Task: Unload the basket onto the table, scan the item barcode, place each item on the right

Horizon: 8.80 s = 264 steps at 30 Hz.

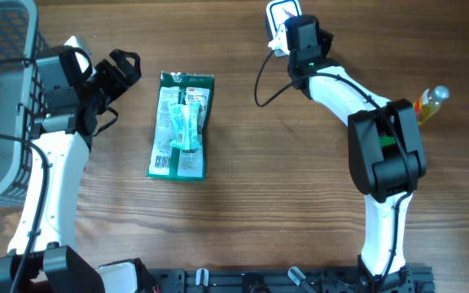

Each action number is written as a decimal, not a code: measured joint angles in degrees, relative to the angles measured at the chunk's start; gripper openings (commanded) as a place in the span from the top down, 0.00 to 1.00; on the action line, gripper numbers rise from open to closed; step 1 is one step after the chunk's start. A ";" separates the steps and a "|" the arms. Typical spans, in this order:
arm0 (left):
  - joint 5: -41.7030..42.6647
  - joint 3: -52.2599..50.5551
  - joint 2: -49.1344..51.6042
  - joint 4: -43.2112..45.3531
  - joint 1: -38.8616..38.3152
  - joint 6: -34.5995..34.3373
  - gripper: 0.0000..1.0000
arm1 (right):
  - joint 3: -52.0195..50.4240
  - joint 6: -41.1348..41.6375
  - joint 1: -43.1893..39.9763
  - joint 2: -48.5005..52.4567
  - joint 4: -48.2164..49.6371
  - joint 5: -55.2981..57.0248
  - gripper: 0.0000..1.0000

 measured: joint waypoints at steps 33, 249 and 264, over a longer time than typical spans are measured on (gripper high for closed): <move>-0.02 0.00 0.00 0.04 0.00 0.02 0.00 | 0.17 53.18 3.34 -22.82 -52.72 -15.82 0.96; 8.55 0.63 15.17 -11.76 -27.56 7.89 0.96 | -14.47 80.91 0.28 -14.91 -22.34 -85.31 0.96; 27.45 0.63 21.97 -15.15 -29.92 17.38 0.96 | -14.47 83.76 5.01 -14.08 -22.82 -75.45 0.96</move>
